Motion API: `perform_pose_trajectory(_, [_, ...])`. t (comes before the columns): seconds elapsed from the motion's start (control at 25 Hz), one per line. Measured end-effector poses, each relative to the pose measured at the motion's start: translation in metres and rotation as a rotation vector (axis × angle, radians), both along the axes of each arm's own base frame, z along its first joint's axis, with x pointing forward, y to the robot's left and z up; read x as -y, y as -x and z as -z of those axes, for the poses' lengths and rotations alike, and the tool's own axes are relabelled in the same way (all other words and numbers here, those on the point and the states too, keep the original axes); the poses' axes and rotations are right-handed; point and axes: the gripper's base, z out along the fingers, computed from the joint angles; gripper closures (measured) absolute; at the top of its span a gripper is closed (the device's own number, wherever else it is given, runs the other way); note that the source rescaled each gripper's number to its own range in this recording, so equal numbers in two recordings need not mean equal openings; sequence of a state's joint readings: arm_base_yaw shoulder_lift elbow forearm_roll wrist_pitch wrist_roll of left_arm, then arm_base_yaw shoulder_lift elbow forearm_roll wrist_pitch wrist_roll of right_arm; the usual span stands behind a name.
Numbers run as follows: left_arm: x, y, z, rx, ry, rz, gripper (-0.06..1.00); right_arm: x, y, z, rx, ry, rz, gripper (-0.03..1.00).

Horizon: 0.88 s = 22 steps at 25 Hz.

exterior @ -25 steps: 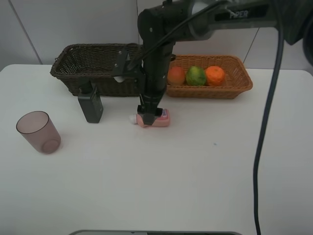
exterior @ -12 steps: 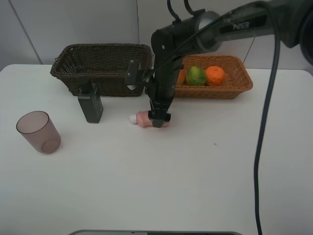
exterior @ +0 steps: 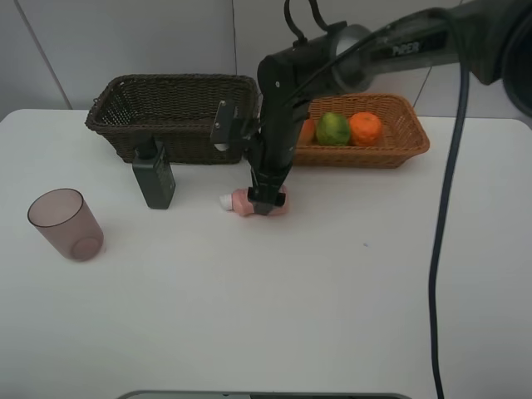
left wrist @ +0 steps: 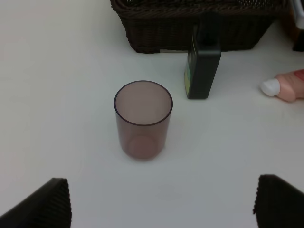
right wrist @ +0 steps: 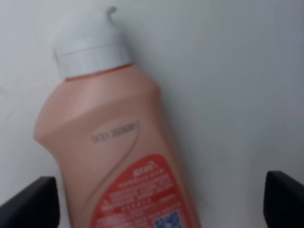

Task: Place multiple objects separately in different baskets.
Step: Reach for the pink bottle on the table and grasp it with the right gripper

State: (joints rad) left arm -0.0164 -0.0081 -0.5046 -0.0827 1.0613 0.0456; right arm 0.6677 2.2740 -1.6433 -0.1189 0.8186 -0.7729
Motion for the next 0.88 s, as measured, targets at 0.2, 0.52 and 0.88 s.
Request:
perform_pose_trajectory(0.2, [0.000,0.000,0.000,0.000,0.000,0.000,-0.05,-0.001,0.002,0.012,-0.035,0.005,0.011,0.09])
perform_pose_trajectory(0.52, [0.000,0.000,0.000,0.000,0.000,0.000,-0.05,0.000,0.003,0.014,-0.054,0.005,0.020,0.50])
perform_pose_trajectory(0.88, [0.000,0.000,0.000,0.000,0.000,0.000,-0.05,0.000,0.003,0.015,-0.057,0.008,0.020,0.95])
